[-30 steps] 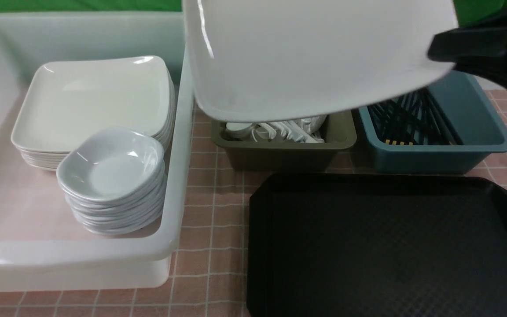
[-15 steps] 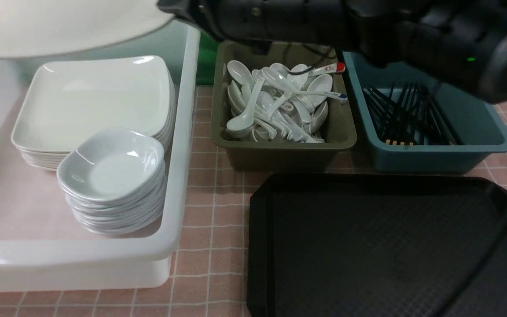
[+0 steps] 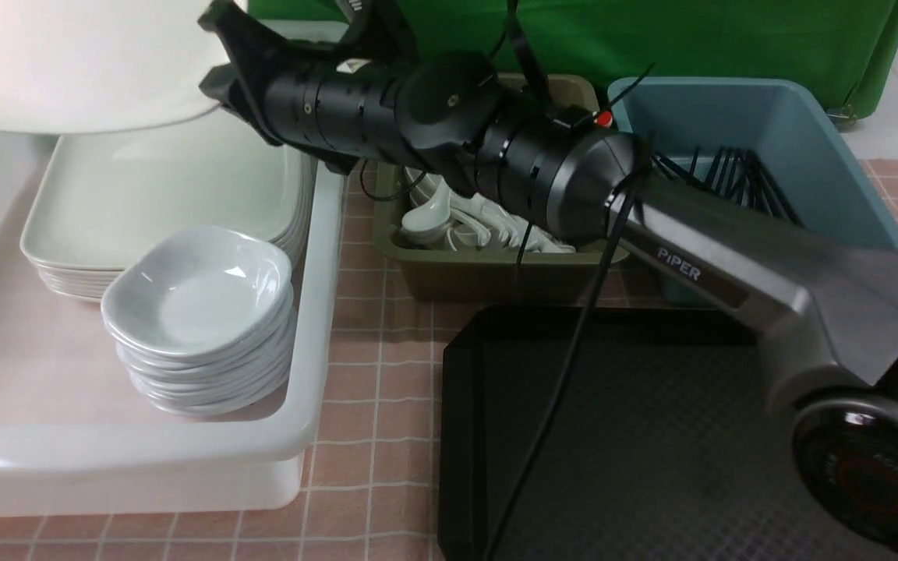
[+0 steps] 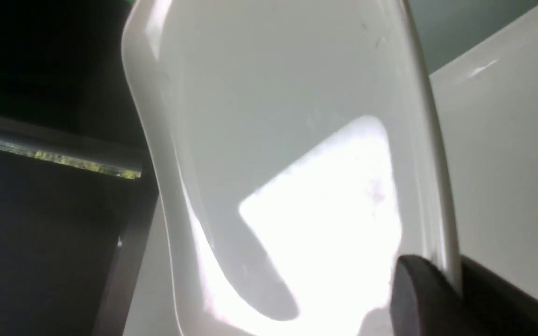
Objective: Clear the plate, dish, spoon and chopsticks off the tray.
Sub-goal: Use the right arm to put the plate into the large storage box on the left
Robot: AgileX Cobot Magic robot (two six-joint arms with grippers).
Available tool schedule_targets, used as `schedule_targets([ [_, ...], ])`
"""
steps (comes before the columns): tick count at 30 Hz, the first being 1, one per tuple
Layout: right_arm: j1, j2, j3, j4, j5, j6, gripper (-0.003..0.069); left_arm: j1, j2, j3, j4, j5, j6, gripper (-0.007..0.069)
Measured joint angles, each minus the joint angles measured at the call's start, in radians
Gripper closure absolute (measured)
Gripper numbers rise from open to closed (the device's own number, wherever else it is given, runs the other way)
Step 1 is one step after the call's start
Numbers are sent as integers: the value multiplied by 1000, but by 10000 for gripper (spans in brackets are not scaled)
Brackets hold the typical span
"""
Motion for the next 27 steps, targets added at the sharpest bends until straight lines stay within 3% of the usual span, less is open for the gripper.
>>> schedule_targets([
  [16, -22, 56, -5, -15, 19, 2, 583, 0, 0, 0, 4, 1, 0, 624],
  [27, -22, 58, -5, -43, 25, 2, 539, 0, 0, 0, 4, 1, 0, 624],
])
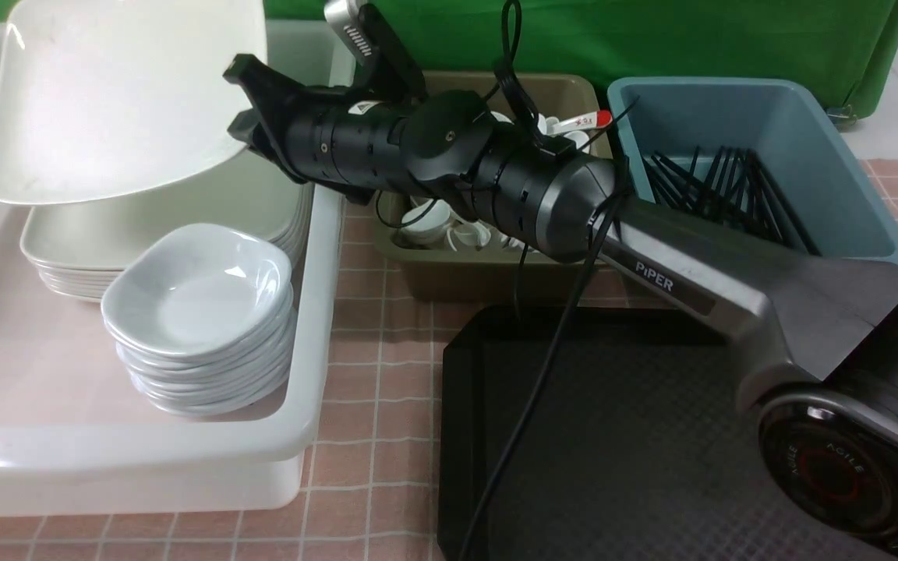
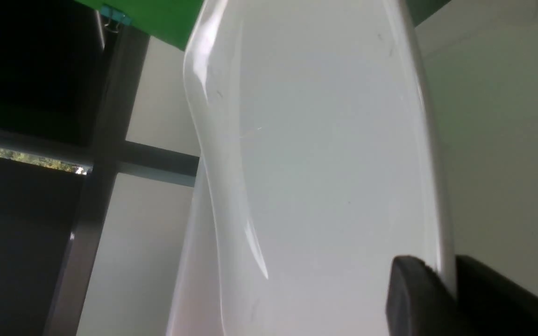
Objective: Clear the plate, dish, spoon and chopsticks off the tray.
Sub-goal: Use the right arm to put the plate into the large storage box on the left
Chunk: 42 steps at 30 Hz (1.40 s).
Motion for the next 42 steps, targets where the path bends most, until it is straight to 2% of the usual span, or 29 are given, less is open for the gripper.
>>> schedule_targets([
  [14, -1, 0, 0, -19, -74, -3, 533, 0, 0, 0, 1, 0, 3, 624],
  [25, -17, 8, 6, -53, -63, 1, 526, 0, 0, 0, 1, 0, 3, 624],
  [29, -27, 8, 11, -53, -63, 1, 498, 0, 0, 0, 1, 0, 3, 624],
  [34, -31, 8, 11, -51, -74, -3, 414, 0, 0, 0, 1, 0, 3, 624],
  [42, -31, 8, 11, -51, -89, -10, 397, 0, 0, 0, 1, 0, 3, 624],
])
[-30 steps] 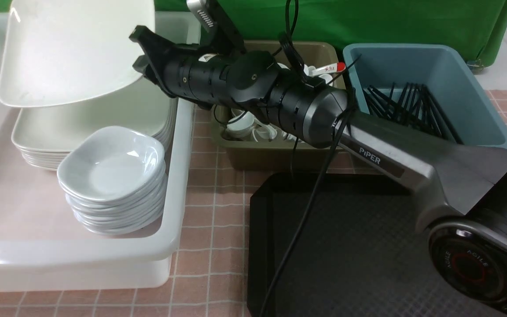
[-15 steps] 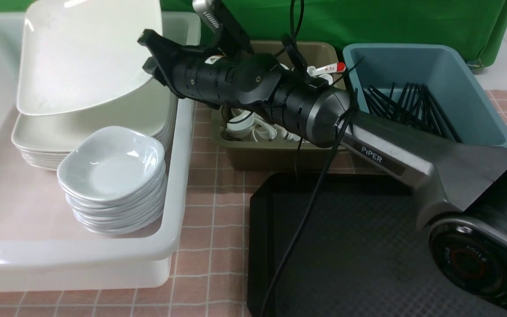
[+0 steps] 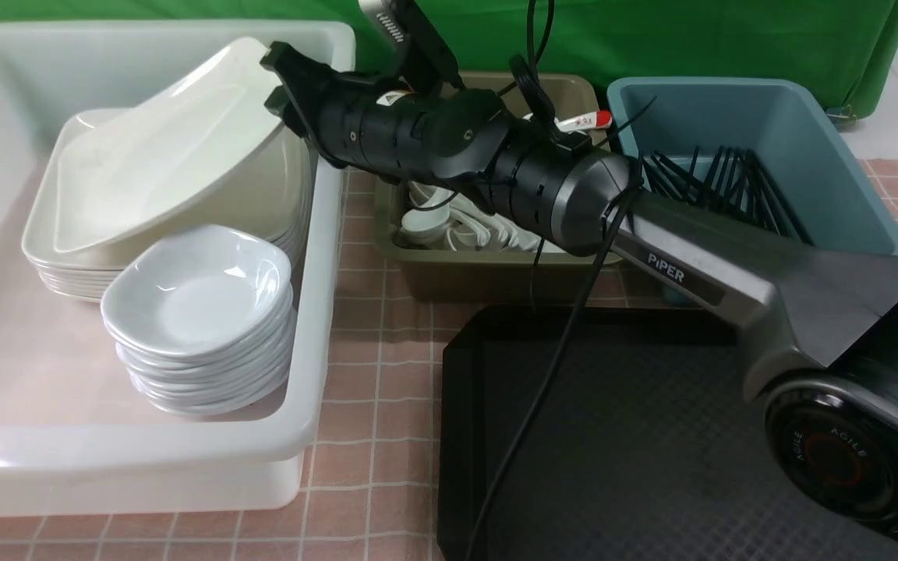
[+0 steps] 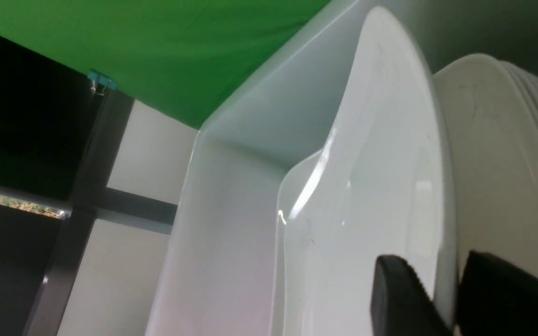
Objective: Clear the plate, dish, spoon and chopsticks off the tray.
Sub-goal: Use the right arm to put the plate into the large storage box on the left
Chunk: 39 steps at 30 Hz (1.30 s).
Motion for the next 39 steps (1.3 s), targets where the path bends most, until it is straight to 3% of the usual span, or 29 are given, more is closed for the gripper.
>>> schedule_targets([
  [8, -14, -15, 0, 1, 16, -108, 295, 0, 0, 0, 0, 0, 4, 624],
  [21, -69, -132, -1, -9, 118, -235, 292, 0, 13, 51, 0, 3, 4, 624],
  [23, -84, -161, -1, -18, 175, -267, 332, 0, 18, 51, 0, 3, 4, 624],
  [24, -101, -201, -1, -31, 252, -306, 398, 0, 24, 51, -1, 3, 4, 624],
  [25, -106, -206, -1, -34, 273, -318, 419, 0, 24, 51, -3, 3, 4, 624],
  [26, -128, -248, -1, -37, 355, -360, 498, 0, 29, 51, -4, 3, 4, 624],
  [28, -151, -297, -1, -40, 439, -398, 564, 0, 33, 51, -9, 3, 4, 624],
  [29, -192, -361, -1, -44, 584, -442, 620, 0, 38, 51, -15, 3, 4, 624],
  [32, -269, -496, -1, -103, 848, -470, 629, 0, 46, 51, -35, 3, 3, 624],
  [33, -269, -506, -1, -110, 848, -470, 629, 0, 46, 51, -37, 3, 3, 624],
  [35, -330, -634, -3, -219, 1082, -462, 629, 0, 49, 51, -50, 3, 3, 624],
  [39, -366, -782, 12, -406, 1166, -412, 629, 0, 50, 51, -60, 3, 3, 624],
])
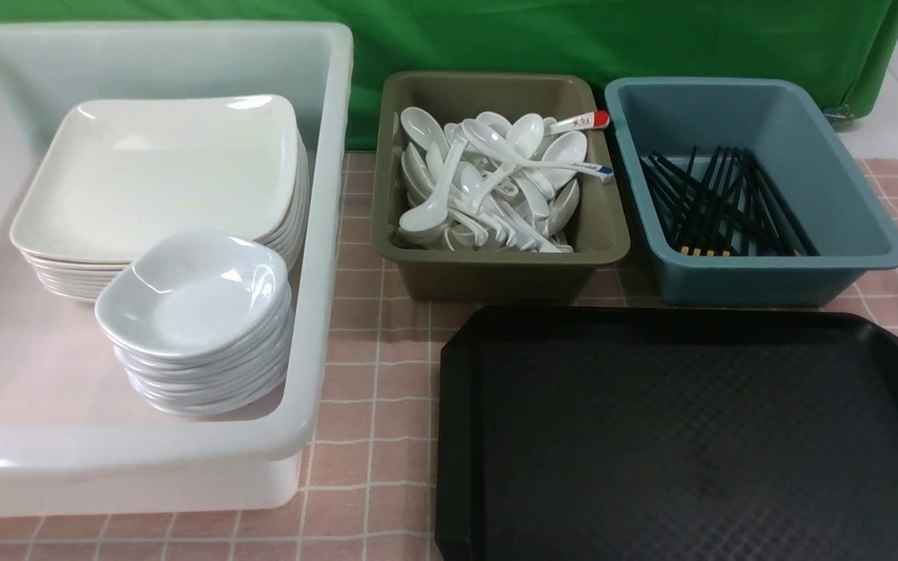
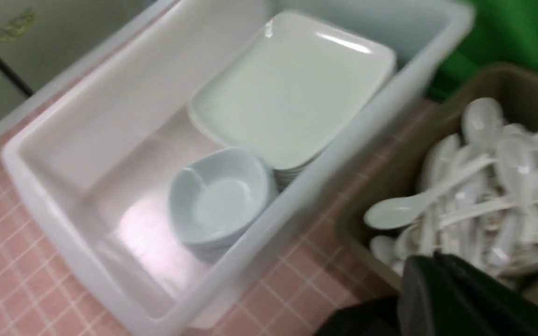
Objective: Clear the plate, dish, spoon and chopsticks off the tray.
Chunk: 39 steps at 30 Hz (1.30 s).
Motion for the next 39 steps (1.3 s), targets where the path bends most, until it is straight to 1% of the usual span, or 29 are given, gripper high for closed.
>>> schedule_targets([
  [2, -1, -93, 38, -87, 1, 18, 629, 0, 0, 0, 0, 0, 0, 624],
  [7, -1, -300, 190, -198, 2, 25, 629, 0, 1, 0, 0, 0, 0, 624],
  [9, -1, -432, 322, -266, 2, 32, 629, 0, 2, 0, 0, 0, 0, 624],
  [10, -1, -458, 334, -270, 2, 37, 629, 0, 2, 0, 0, 0, 0, 624],
  [13, -1, -704, 597, -308, -41, 49, 629, 0, 8, 0, 0, 0, 0, 624],
  [15, -1, -851, 781, -310, -144, 49, 629, 0, 13, 0, 0, 0, 0, 624],
  [16, -1, -865, 821, -310, -157, 49, 629, 0, 14, 0, 0, 0, 0, 624],
  [17, -1, -967, 945, -311, -256, 49, 629, 0, 16, 0, 0, 0, 1, 624],
  [20, -1, -1144, 1248, -312, -502, 49, 629, 0, 20, 0, -2, 0, 1, 624],
  [21, -1, -1203, 1392, -312, -642, 49, 629, 0, 21, 0, -3, 0, 1, 624],
  [23, -1, -1279, 1565, -314, -832, 50, 629, 0, 21, 0, -7, 0, 1, 624],
  [24, -1, -1286, 1565, -314, -832, 50, 629, 0, 21, 0, -7, 0, 1, 624],
  [25, -1, -1330, 1663, -314, -942, 50, 629, 0, 21, 0, -14, 0, 1, 624],
  [26, -1, -1335, 1673, -314, -952, 50, 629, 0, 21, 0, -15, 0, 1, 624],
  [27, -1, -1363, 1730, -314, -1012, 51, 627, 0, 21, 0, -15, 0, 1, 624],
  [29, -1, -1397, 1777, -314, -1031, 51, 627, 0, 21, 0, -15, 0, 1, 624],
  [36, -1, -1405, 1804, -314, -927, 51, 617, 0, 21, 0, -14, 0, 1, 624],
  [39, -1, -1405, 1804, -314, -919, 51, 615, 0, 21, 0, -14, 0, 1, 624],
])
